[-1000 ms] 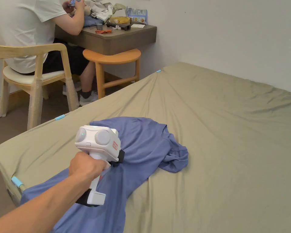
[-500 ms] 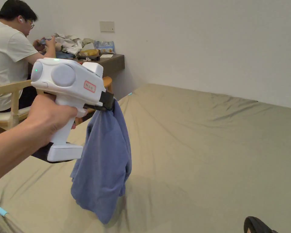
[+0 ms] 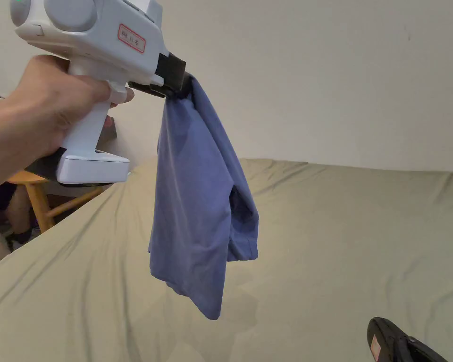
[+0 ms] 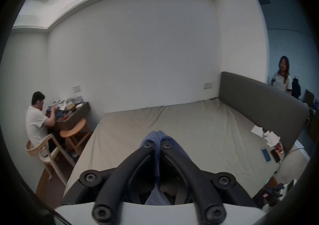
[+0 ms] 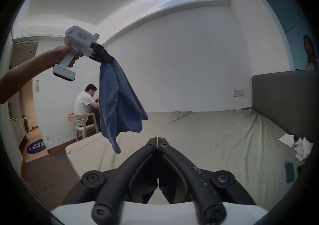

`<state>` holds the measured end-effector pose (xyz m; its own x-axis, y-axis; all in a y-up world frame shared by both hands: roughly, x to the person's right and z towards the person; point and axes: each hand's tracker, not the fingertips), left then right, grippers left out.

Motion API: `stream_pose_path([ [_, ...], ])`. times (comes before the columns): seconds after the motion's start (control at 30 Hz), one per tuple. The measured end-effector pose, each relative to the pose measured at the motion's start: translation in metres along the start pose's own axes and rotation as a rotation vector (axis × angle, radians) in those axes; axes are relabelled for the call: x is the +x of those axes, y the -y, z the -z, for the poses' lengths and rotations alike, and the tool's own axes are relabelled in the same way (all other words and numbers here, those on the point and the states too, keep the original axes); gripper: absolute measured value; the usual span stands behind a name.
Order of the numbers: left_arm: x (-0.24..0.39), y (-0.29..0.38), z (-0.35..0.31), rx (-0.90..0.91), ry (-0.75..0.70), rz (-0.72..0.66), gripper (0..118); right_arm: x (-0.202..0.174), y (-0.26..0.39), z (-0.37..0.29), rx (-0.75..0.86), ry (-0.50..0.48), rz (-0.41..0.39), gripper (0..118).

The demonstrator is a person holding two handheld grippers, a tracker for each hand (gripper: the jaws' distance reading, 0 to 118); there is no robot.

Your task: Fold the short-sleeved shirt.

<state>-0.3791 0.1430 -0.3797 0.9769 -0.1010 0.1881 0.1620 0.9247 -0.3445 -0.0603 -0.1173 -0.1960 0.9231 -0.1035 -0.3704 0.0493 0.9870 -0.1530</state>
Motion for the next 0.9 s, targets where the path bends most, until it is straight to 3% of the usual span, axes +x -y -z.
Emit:
stream_pose_path([
  [0.3,0.128,-0.008,0.065,-0.031,0.229,0.089,3,0.055,0.006,-0.044,0.009,0.168,0.04,1],
  [0.53,0.199,0.026,0.118,-0.103,0.334,0.162,3,0.087,0.012,-0.065,-0.005,0.267,0.061,1],
  [0.73,0.256,0.098,0.199,-0.221,0.412,0.175,3,0.108,0.028,-0.07,-0.048,0.322,0.088,1],
  [0.9,0.318,0.203,0.276,-0.409,0.439,0.269,3,0.124,0.04,-0.07,-0.089,0.35,0.111,1],
])
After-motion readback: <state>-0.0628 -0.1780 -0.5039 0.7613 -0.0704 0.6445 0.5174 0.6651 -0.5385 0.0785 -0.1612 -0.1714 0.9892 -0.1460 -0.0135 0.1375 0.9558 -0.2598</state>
